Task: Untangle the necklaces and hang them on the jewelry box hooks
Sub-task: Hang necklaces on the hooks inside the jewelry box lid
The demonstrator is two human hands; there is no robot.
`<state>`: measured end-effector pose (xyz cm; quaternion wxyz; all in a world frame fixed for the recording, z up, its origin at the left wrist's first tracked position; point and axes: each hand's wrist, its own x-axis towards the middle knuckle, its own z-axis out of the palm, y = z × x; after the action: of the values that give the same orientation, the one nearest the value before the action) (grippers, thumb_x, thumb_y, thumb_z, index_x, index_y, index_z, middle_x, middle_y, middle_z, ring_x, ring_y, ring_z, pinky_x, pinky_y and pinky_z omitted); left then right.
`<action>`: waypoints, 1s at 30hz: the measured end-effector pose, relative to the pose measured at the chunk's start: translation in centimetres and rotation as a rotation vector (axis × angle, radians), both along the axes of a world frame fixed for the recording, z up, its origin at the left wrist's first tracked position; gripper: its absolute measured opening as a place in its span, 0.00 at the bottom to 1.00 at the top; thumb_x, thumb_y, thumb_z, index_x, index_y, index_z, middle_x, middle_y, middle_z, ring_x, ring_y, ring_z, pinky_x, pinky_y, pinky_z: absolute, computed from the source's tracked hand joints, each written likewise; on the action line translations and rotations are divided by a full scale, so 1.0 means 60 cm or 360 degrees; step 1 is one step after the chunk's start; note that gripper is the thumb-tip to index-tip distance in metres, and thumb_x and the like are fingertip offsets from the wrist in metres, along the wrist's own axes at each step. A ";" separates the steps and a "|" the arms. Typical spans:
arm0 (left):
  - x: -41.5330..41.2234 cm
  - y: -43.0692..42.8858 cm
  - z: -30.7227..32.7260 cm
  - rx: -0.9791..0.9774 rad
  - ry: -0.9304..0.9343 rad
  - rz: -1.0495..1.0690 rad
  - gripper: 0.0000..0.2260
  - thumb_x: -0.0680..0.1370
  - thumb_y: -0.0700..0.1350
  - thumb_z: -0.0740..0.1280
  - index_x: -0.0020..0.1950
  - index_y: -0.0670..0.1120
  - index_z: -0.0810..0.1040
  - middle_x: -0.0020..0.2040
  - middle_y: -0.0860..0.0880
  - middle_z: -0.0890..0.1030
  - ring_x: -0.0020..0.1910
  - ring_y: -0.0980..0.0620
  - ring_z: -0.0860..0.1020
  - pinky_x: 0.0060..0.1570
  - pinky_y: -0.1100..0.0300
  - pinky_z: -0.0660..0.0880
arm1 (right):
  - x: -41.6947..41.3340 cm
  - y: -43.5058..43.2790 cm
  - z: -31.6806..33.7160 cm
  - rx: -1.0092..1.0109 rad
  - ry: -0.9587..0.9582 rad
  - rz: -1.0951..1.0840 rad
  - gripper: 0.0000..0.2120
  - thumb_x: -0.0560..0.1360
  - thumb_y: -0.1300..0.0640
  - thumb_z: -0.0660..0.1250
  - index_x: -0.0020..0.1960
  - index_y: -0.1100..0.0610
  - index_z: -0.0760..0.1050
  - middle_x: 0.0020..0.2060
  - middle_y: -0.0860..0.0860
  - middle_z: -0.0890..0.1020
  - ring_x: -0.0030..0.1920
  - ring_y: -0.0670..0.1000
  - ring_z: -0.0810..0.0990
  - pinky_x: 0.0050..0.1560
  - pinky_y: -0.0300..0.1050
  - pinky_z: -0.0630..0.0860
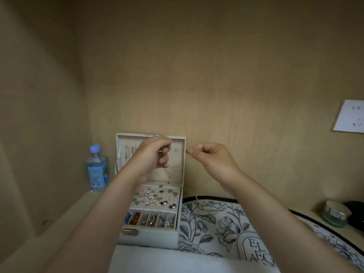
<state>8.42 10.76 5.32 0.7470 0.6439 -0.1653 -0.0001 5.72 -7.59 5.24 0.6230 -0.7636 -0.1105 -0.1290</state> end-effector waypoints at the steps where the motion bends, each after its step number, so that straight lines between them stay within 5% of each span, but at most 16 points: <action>1: 0.008 0.017 0.003 0.0065 -0.0024 0.0122 0.12 0.81 0.43 0.62 0.37 0.46 0.71 0.31 0.50 0.66 0.24 0.54 0.63 0.26 0.62 0.68 | 0.010 0.019 0.004 0.0024 -0.0016 -0.0015 0.06 0.76 0.56 0.73 0.46 0.59 0.85 0.38 0.50 0.85 0.36 0.37 0.79 0.38 0.25 0.72; 4: 0.031 0.072 0.001 0.0325 -0.0113 0.0369 0.11 0.80 0.43 0.66 0.37 0.46 0.75 0.30 0.51 0.68 0.23 0.55 0.63 0.26 0.63 0.62 | 0.041 0.073 0.010 0.0040 -0.0033 -0.0077 0.04 0.75 0.56 0.73 0.43 0.55 0.84 0.35 0.45 0.83 0.35 0.38 0.79 0.39 0.27 0.73; 9: 0.075 0.151 -0.026 0.0799 -0.0380 0.0776 0.07 0.76 0.47 0.73 0.38 0.48 0.82 0.29 0.59 0.78 0.28 0.62 0.73 0.35 0.62 0.70 | 0.100 0.153 -0.003 -0.0022 -0.0036 -0.0393 0.06 0.71 0.53 0.76 0.36 0.50 0.83 0.36 0.43 0.85 0.41 0.42 0.83 0.46 0.39 0.78; 12: 0.099 0.175 -0.044 0.0833 -0.0325 0.1050 0.08 0.74 0.51 0.74 0.38 0.47 0.84 0.36 0.54 0.83 0.37 0.55 0.81 0.42 0.59 0.75 | 0.130 0.200 -0.018 -0.0080 0.0001 -0.0542 0.07 0.70 0.50 0.77 0.36 0.51 0.82 0.35 0.43 0.84 0.39 0.45 0.82 0.44 0.41 0.77; 17: 0.121 0.166 -0.067 0.0996 -0.0257 0.1377 0.13 0.74 0.54 0.72 0.35 0.47 0.81 0.32 0.55 0.81 0.36 0.54 0.79 0.39 0.61 0.72 | 0.161 0.249 -0.047 -0.0187 0.0037 -0.0790 0.09 0.71 0.45 0.74 0.38 0.49 0.81 0.34 0.42 0.83 0.38 0.45 0.82 0.42 0.43 0.79; 21: 0.140 0.146 -0.084 0.1007 -0.0177 0.1439 0.17 0.75 0.56 0.69 0.32 0.46 0.79 0.31 0.52 0.81 0.35 0.52 0.80 0.35 0.59 0.74 | 0.176 0.261 -0.067 -0.0256 0.0015 -0.1005 0.11 0.72 0.44 0.73 0.37 0.49 0.80 0.33 0.42 0.81 0.37 0.46 0.80 0.40 0.42 0.77; 26: 0.153 0.145 -0.085 0.1011 -0.0145 0.1495 0.16 0.75 0.56 0.68 0.33 0.47 0.78 0.33 0.53 0.81 0.36 0.51 0.79 0.33 0.61 0.66 | 0.188 0.271 -0.078 -0.0302 -0.0051 -0.1085 0.12 0.72 0.43 0.72 0.37 0.50 0.79 0.29 0.40 0.77 0.36 0.48 0.78 0.52 0.48 0.79; 30: 0.153 0.148 -0.096 0.0953 -0.0082 0.1415 0.18 0.74 0.56 0.69 0.31 0.44 0.78 0.29 0.50 0.80 0.33 0.51 0.79 0.33 0.60 0.71 | 0.189 0.272 -0.078 -0.0365 -0.0046 -0.1044 0.10 0.74 0.45 0.71 0.39 0.50 0.79 0.30 0.41 0.78 0.33 0.43 0.76 0.36 0.40 0.71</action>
<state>17.62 19.65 -0.44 0.4544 0.8365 0.1124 0.2850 17.07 8.70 0.56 0.4569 -0.8215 0.1183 -0.3199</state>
